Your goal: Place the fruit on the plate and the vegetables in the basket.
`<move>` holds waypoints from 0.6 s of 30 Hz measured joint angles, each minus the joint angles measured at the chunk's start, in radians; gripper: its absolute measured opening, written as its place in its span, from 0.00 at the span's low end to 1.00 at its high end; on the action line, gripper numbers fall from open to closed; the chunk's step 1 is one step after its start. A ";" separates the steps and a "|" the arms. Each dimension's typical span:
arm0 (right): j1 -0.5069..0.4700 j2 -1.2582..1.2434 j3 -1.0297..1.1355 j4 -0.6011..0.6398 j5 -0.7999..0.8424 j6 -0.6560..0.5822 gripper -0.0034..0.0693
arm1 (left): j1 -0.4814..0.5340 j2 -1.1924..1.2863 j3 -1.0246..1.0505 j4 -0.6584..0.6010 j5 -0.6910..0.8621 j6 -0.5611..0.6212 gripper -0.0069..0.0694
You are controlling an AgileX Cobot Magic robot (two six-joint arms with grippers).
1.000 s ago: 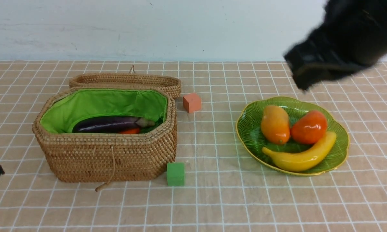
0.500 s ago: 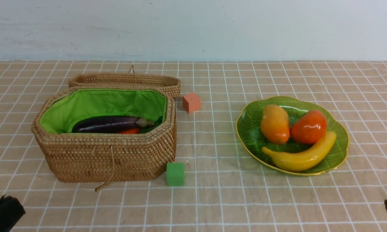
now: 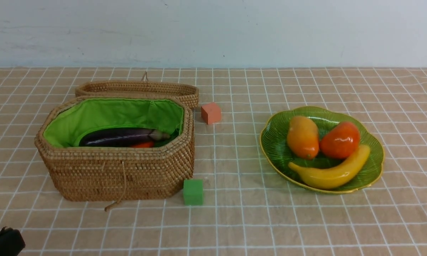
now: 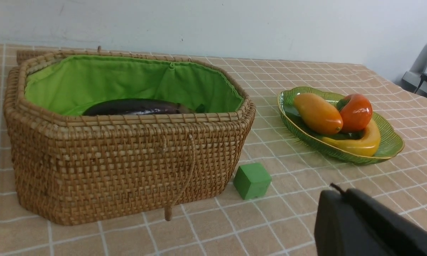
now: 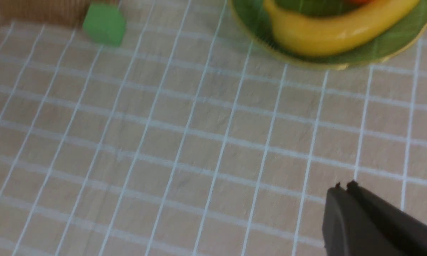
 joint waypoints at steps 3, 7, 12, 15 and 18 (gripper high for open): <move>-0.164 -0.145 0.190 0.034 -0.194 -0.074 0.02 | 0.000 0.000 0.000 0.000 0.015 0.000 0.08; -0.328 -0.349 0.438 0.125 -0.371 -0.172 0.02 | 0.000 0.000 0.000 -0.001 0.043 0.000 0.08; -0.427 -0.592 0.693 0.184 -0.454 -0.288 0.02 | 0.000 0.000 0.000 -0.004 0.098 0.000 0.09; -0.430 -0.625 0.703 0.184 -0.440 -0.302 0.02 | 0.000 0.000 0.000 -0.005 0.133 0.000 0.09; -0.430 -0.626 0.703 0.192 -0.437 -0.320 0.02 | 0.000 0.000 0.000 -0.005 0.162 -0.001 0.09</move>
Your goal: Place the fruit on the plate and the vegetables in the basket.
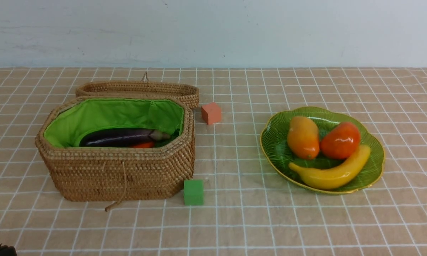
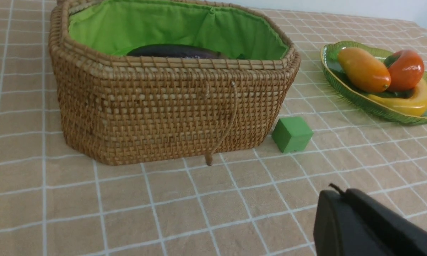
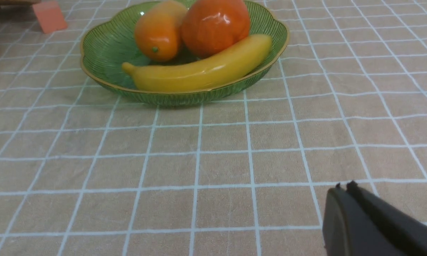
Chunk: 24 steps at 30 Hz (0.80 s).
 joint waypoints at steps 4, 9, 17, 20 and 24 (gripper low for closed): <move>0.000 0.000 0.000 0.011 0.001 -0.003 0.02 | 0.000 0.000 0.000 -0.002 0.033 0.000 0.10; 0.000 0.000 0.000 0.014 0.001 -0.003 0.02 | 0.000 0.000 0.000 -0.002 0.040 0.000 0.10; 0.000 0.000 0.000 0.014 0.001 -0.003 0.03 | 0.000 0.000 0.000 -0.002 0.041 0.000 0.12; 0.000 0.000 0.000 0.014 0.001 -0.003 0.03 | 0.000 0.000 0.000 -0.002 0.041 0.000 0.12; 0.000 0.000 0.000 0.016 0.001 -0.003 0.04 | 0.002 0.000 0.008 0.018 0.034 0.001 0.13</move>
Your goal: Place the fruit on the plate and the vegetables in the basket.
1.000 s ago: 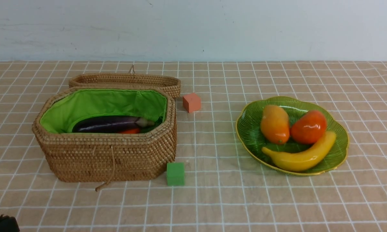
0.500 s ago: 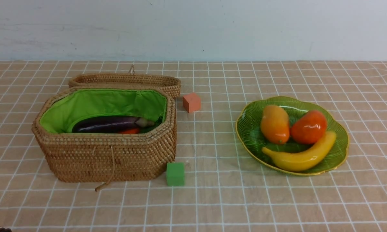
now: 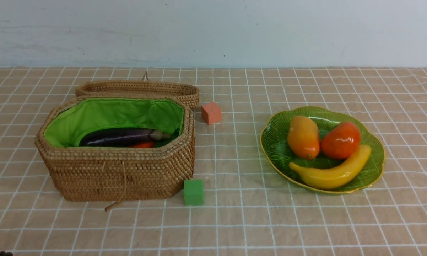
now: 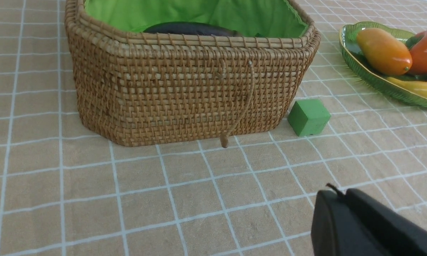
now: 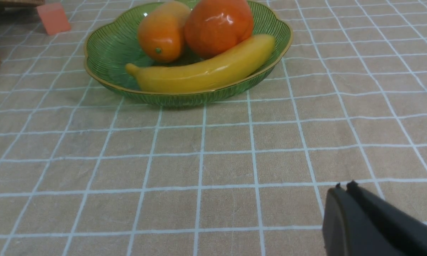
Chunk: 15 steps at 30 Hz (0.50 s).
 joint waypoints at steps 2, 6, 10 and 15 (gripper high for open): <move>0.000 0.000 0.000 0.000 0.000 0.000 0.04 | 0.033 -0.002 0.003 -0.003 -0.033 0.002 0.13; 0.001 0.000 0.000 0.001 0.000 0.000 0.04 | 0.256 -0.035 0.015 -0.147 -0.262 0.151 0.07; 0.001 0.000 0.000 0.001 0.000 0.000 0.04 | 0.451 -0.094 0.099 -0.403 -0.423 0.455 0.07; 0.001 -0.001 0.000 0.001 0.000 0.000 0.05 | 0.533 -0.124 0.250 -0.604 -0.412 0.655 0.07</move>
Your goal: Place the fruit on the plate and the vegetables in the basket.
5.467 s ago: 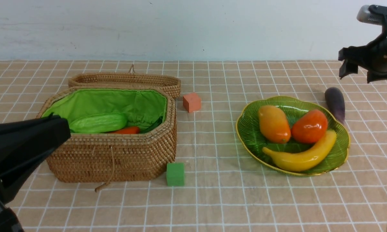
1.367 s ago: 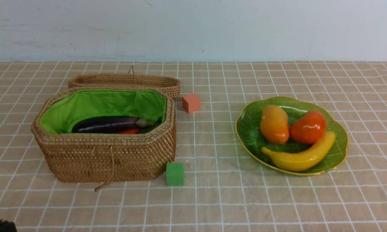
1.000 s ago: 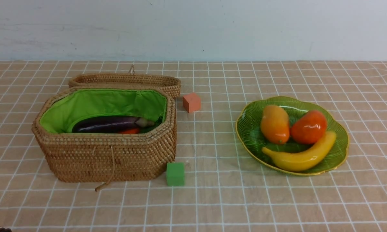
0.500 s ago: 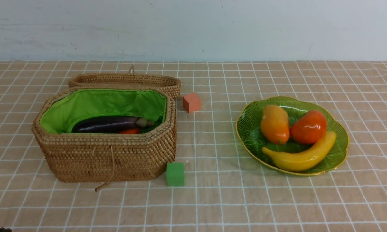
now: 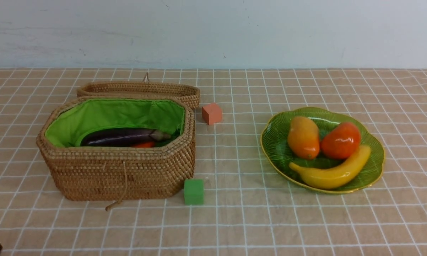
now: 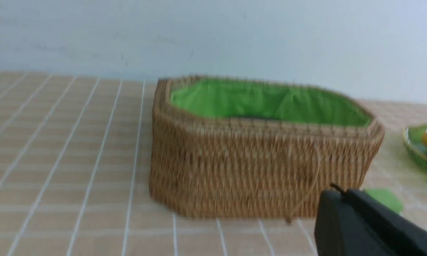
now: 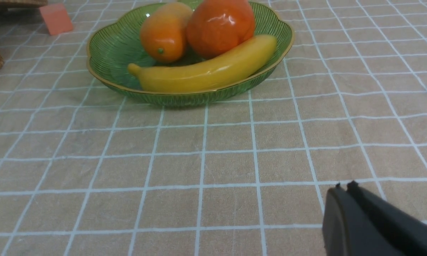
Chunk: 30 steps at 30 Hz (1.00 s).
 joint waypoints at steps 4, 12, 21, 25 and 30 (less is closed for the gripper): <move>0.000 0.000 0.000 0.000 0.000 0.000 0.05 | 0.000 0.000 0.011 0.021 0.208 -0.064 0.07; 0.000 0.000 0.000 0.000 0.000 0.000 0.06 | 0.000 0.000 0.012 0.025 0.226 -0.189 0.07; 0.000 0.000 0.000 0.000 0.000 0.000 0.07 | 0.000 0.000 0.012 0.028 0.223 -0.200 0.07; 0.000 0.000 0.000 0.000 0.000 0.000 0.07 | 0.000 0.000 0.012 0.028 0.223 -0.200 0.07; 0.000 0.000 0.000 0.000 0.000 0.000 0.08 | 0.000 0.000 0.012 0.028 0.223 -0.200 0.07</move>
